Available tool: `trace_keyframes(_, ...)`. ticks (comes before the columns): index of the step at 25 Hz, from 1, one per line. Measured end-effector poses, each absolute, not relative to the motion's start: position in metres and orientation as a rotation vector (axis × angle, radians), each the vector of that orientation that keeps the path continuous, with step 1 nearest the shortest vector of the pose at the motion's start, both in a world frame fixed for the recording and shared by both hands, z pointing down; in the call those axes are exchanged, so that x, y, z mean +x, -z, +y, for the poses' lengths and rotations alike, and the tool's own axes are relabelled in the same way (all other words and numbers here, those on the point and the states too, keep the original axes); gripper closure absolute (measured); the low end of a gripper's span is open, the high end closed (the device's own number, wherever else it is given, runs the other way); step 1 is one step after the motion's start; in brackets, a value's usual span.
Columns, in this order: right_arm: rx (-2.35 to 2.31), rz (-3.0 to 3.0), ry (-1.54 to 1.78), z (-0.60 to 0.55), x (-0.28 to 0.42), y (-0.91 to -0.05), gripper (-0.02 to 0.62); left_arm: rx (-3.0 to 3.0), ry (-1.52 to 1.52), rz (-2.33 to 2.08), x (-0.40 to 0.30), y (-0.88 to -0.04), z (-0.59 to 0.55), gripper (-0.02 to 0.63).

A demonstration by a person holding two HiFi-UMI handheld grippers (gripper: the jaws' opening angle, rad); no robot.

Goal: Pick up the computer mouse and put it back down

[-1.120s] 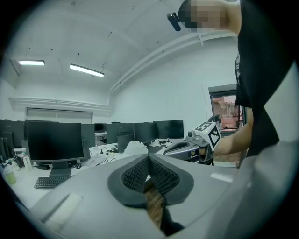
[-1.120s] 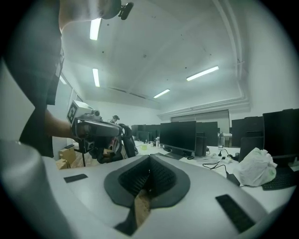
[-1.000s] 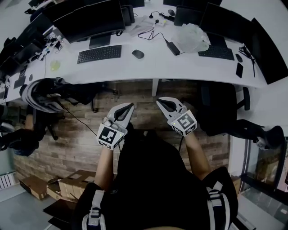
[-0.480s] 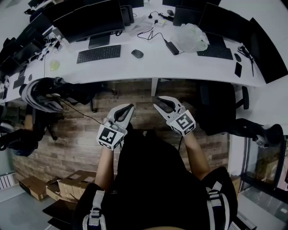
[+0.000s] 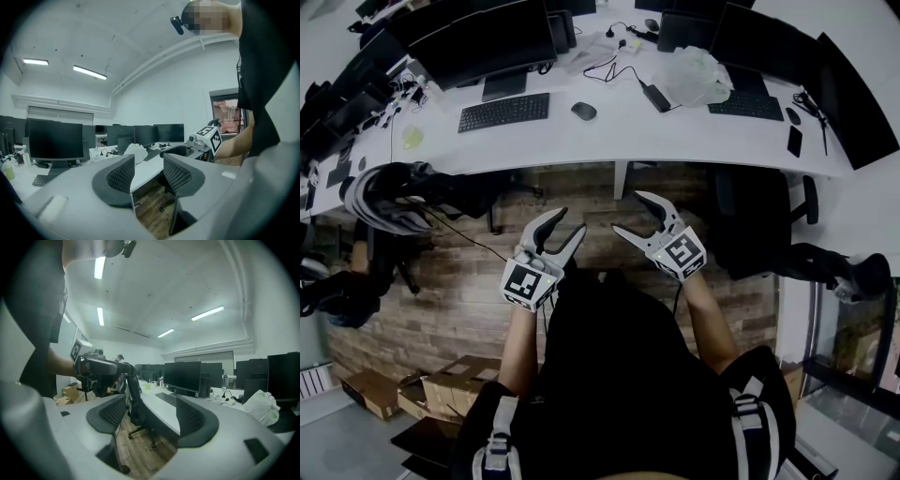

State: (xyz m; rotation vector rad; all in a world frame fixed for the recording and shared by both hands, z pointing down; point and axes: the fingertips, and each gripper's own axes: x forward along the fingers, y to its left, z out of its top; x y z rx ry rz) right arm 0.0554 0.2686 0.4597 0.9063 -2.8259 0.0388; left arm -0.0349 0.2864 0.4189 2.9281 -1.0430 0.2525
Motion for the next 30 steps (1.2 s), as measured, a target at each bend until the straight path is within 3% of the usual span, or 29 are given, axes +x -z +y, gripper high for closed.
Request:
trace_keyframes(6,0.911,-2.824,-0.034,0.268,0.059,-0.460,0.215,2.936,-0.234,-1.031,-0.029,-0.413,0.284,0.348)
trace_keyframes(11,0.923,-2.824,-0.042,0.266,0.065,-0.461,0.244,2.940,-0.262,-1.020,-0.023,-0.415,0.284,0.345)
trace_keyframes(30,0.937,-2.812,-0.051,0.261,0.078,-0.466,0.250,2.941,-0.308,-1.006,-0.014,-0.425,0.280,0.358)
